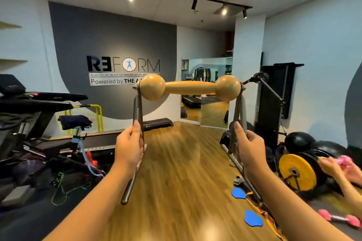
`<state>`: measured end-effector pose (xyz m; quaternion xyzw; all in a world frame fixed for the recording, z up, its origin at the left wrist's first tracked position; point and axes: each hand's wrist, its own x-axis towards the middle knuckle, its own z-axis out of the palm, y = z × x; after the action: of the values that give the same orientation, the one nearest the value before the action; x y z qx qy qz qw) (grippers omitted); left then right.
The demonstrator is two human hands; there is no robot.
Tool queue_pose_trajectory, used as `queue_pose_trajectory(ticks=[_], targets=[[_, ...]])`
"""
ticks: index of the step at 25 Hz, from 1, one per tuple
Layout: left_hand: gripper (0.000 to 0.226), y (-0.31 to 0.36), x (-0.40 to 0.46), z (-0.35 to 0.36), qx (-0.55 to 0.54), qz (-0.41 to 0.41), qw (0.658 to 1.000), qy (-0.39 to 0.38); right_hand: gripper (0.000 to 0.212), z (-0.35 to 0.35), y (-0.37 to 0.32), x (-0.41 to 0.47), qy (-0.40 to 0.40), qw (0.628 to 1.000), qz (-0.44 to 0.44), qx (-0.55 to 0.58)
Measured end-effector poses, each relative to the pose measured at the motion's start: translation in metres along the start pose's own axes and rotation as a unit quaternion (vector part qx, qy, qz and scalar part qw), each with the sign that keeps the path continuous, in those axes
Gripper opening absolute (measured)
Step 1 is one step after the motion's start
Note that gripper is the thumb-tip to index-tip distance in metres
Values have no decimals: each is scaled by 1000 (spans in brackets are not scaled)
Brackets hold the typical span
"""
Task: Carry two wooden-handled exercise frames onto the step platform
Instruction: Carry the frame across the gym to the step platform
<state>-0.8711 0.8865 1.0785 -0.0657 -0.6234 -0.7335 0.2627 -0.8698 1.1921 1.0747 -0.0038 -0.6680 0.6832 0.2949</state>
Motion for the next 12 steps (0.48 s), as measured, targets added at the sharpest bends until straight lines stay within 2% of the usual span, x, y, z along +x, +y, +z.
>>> queue_pose_trajectory(ticks=[7,12], targets=[[43,-80,120,84,22,3,998,63,45,39,66,194,-57,998,13,-10],[43,-130,210,110,32,12,996,83,47,86,118,295,-92,995,22,16]])
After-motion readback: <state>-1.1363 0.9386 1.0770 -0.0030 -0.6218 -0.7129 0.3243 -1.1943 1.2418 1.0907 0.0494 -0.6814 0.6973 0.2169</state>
